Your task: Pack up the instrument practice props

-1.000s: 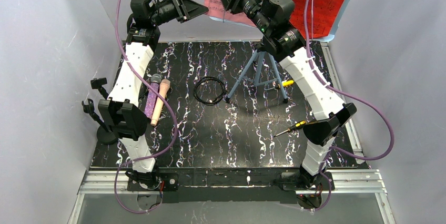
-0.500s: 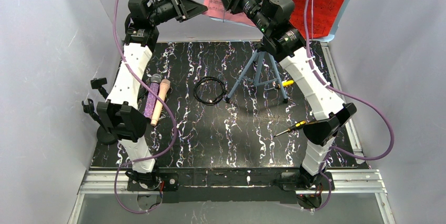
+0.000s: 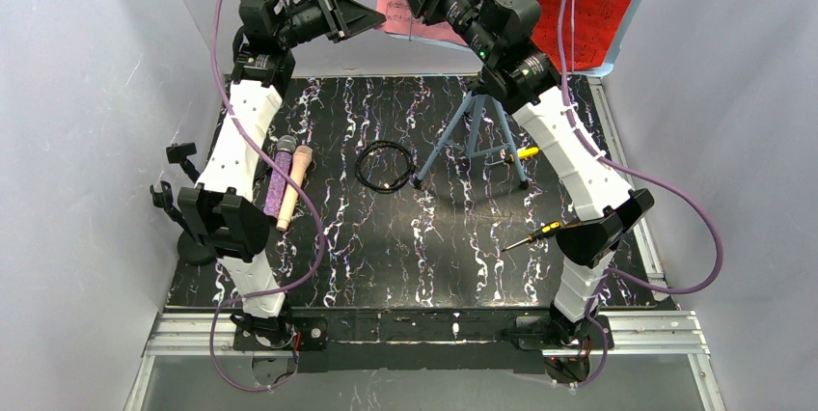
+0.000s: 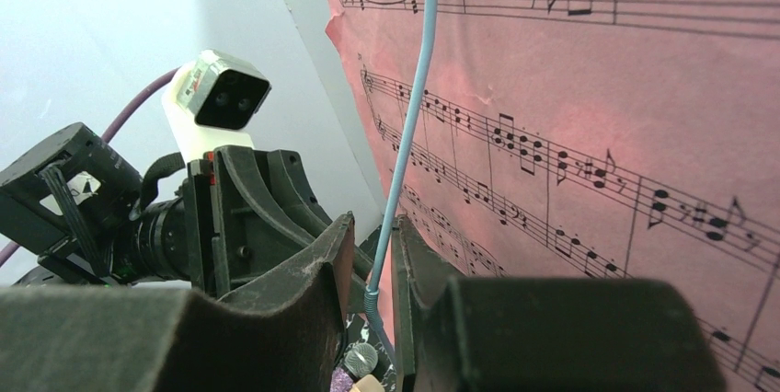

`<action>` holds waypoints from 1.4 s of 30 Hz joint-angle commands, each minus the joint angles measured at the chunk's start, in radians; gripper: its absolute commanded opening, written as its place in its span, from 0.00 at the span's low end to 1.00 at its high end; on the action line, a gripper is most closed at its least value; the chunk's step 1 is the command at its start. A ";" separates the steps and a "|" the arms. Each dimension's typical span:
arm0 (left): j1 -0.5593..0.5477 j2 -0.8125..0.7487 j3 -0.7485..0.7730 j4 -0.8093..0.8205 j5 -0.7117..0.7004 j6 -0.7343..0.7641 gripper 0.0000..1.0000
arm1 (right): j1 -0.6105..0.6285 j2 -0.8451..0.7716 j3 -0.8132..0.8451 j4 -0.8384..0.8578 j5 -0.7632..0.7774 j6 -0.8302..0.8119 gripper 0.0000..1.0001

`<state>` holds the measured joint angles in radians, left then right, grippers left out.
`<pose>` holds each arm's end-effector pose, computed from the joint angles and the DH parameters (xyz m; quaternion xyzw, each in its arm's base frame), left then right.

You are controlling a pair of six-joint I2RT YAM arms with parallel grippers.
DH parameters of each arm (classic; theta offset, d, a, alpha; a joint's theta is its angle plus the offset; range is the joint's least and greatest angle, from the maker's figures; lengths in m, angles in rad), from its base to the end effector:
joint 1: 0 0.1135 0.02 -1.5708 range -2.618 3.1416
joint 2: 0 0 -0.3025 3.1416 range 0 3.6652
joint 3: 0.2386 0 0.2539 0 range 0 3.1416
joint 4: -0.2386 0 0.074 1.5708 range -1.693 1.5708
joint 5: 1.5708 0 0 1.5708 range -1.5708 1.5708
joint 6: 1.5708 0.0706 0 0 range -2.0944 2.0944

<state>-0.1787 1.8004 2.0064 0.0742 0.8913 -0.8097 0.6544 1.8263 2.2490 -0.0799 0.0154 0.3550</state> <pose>0.4152 -0.1308 0.5500 0.1590 0.6228 -0.5702 0.5117 0.3442 0.2627 0.6107 -0.0797 0.5706 0.3913 0.7176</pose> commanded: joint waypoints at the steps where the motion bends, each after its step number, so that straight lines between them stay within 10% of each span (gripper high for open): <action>1: -0.011 -0.036 -0.001 0.036 0.021 -0.016 0.21 | -0.005 -0.018 0.018 0.062 -0.008 0.006 0.29; 13: -0.014 -0.036 -0.004 0.062 0.008 -0.041 0.00 | -0.005 -0.042 -0.013 0.072 -0.008 -0.006 0.12; 26: 0.031 -0.155 -0.134 0.050 -0.111 -0.019 0.00 | -0.006 -0.062 -0.029 0.072 0.014 -0.030 0.08; 42: 0.134 -0.322 -0.156 -0.348 -0.353 0.221 0.00 | -0.010 -0.071 -0.043 0.072 0.022 -0.029 0.08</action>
<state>-0.0803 1.5364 1.8656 -0.1551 0.6315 -0.6655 0.6537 1.8107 2.2135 -0.0490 0.0200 0.3374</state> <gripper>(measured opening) 0.007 0.112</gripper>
